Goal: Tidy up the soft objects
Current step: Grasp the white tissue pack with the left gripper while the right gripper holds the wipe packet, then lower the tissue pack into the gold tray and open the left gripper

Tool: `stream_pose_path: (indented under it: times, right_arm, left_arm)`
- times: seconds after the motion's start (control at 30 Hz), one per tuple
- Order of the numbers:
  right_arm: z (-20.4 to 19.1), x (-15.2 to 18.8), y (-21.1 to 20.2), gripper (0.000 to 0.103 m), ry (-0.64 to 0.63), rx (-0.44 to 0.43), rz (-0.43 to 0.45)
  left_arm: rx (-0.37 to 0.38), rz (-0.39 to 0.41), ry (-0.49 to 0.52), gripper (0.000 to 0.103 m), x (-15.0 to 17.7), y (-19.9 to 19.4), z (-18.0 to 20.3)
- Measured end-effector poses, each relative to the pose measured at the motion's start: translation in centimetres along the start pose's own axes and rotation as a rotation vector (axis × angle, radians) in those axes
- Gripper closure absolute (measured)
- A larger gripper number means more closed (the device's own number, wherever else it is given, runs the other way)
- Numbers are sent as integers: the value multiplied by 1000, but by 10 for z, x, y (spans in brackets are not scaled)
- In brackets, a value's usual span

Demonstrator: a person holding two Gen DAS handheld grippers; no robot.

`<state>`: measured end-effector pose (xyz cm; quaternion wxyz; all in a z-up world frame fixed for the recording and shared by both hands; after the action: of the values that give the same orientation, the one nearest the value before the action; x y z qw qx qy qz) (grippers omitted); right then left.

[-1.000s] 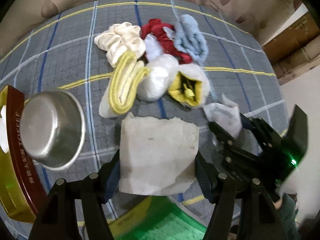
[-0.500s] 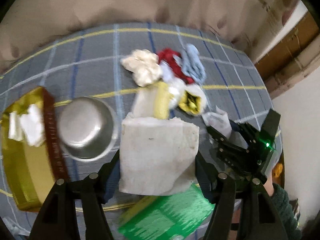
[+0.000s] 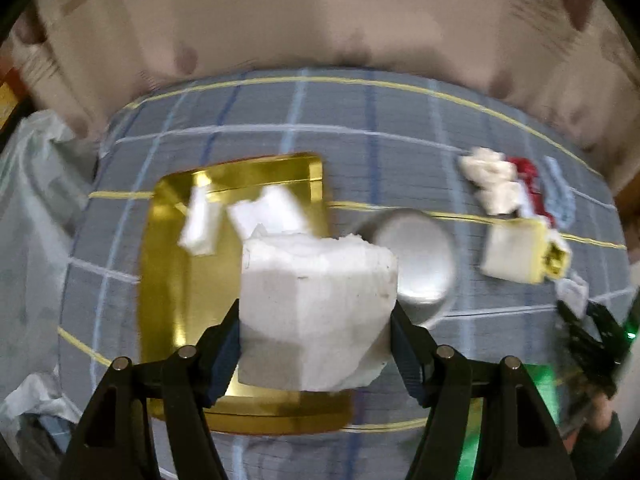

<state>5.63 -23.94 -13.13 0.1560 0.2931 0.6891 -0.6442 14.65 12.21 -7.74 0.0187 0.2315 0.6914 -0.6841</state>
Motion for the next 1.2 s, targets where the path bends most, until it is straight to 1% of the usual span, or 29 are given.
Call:
stream_pose_path:
  times: [0.1, 0.23, 0.33, 0.37, 0.47, 0.63, 0.77, 0.93, 1.03, 1.2]
  right_arm:
    - [0, 0, 0, 55, 0, 0, 0]
    - [0, 0, 0, 55, -1, 0, 0]
    - [0, 0, 0, 55, 0, -1, 0]
    - [0, 0, 0, 55, -1, 0, 0]
    - [0, 0, 0, 55, 0, 0, 0]
    - [0, 0, 0, 54, -1, 0, 0]
    - [-2, 0, 0, 53, -1, -2, -1]
    - [-1, 0, 1, 52, -7, -1, -1]
    - [-2, 0, 0, 52, -8, 1, -1]
    - [-2, 0, 0, 52, -8, 1, -1]
  left_arm:
    - [-44, -9, -39, 34, 6, 12, -32]
    - [-77, -39, -91, 32, 14, 32, -63]
    - [-81, -48, -108, 31, 20, 41, -72]
    - [-70, -58, -123, 31, 22, 45, -76]
    - [-45, -66, -148, 31, 23, 51, -80]
    - [-75, -67, -159, 29, 19, 53, -89]
    - [-64, -60, -167, 27, 18, 51, -93]
    - [-52, -71, -167, 26, 16, 54, -94]
    - [-36, -59, -163, 26, 16, 51, -92]
    - [-59, -27, -134, 26, 17, 38, -85]
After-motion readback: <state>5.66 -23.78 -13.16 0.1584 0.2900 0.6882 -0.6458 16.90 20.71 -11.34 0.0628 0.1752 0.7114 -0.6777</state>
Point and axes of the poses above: each gripper's, at about its wrist camera, not at the fingertips, and y roughly the way its jaws point, z to its right, x to its underside, the point moved 7 cm from there along y, roughly the way its jaws point, and after that the axes turned 11 degrees about y, right-handed, at the moved point
